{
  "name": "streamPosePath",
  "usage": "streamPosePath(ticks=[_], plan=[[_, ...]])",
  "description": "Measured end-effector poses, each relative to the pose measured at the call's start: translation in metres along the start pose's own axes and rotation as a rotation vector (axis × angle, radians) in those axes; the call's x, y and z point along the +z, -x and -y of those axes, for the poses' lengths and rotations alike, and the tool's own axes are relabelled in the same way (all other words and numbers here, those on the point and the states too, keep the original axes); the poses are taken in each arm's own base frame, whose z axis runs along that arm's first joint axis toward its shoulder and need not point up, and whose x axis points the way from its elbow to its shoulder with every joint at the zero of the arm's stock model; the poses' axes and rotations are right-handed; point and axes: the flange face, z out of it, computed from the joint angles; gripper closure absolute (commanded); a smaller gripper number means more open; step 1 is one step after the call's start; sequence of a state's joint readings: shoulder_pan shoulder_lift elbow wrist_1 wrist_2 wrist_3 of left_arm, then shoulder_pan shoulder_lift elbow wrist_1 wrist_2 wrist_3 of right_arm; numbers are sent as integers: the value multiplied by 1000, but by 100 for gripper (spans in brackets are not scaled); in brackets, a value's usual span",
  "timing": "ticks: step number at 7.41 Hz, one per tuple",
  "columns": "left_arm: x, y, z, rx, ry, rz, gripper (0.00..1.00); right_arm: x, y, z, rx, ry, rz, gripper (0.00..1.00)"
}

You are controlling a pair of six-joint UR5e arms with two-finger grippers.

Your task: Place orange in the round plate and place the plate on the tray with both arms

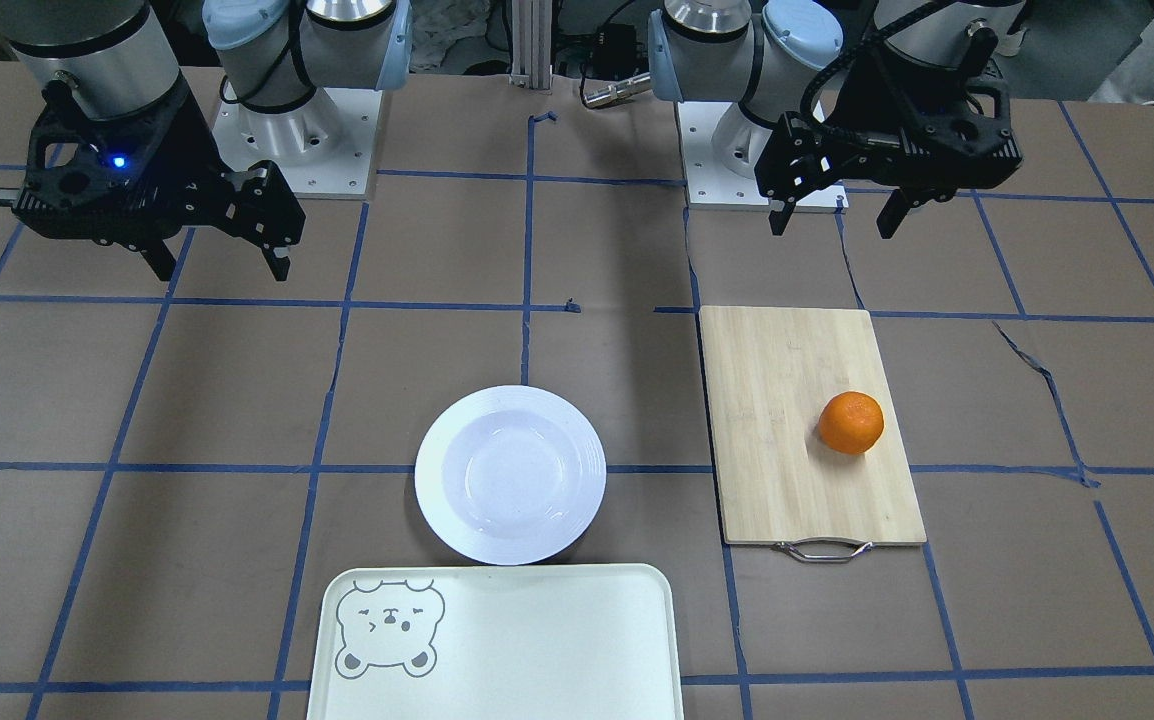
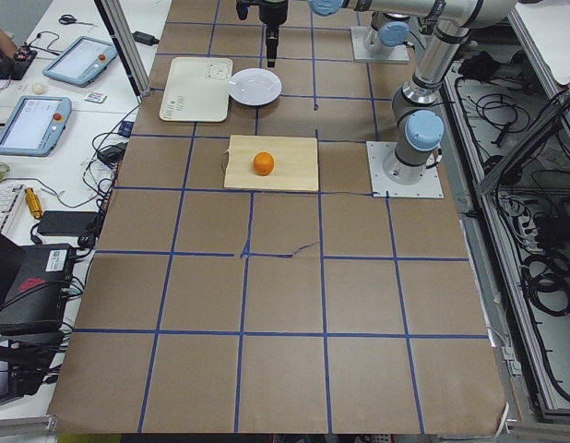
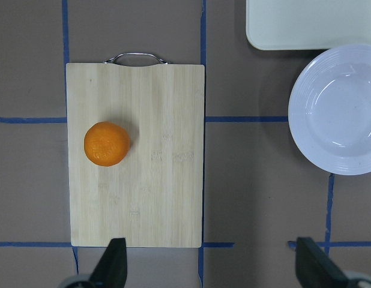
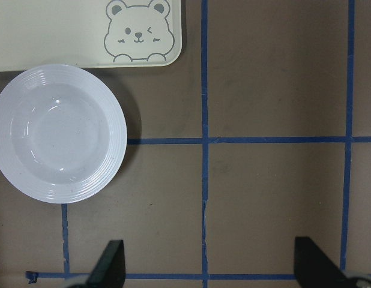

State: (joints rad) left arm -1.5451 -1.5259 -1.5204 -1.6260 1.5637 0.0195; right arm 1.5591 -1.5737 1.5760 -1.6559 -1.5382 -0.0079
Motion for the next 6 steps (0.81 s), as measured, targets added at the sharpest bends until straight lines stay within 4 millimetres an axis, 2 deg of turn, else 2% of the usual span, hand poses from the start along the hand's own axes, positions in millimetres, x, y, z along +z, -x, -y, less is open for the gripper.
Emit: streamPosePath(ticks=[6], plan=[[10, -4, -10, 11, 96, -10, 0, 2, -3, 0, 4, 2, -8, 0]])
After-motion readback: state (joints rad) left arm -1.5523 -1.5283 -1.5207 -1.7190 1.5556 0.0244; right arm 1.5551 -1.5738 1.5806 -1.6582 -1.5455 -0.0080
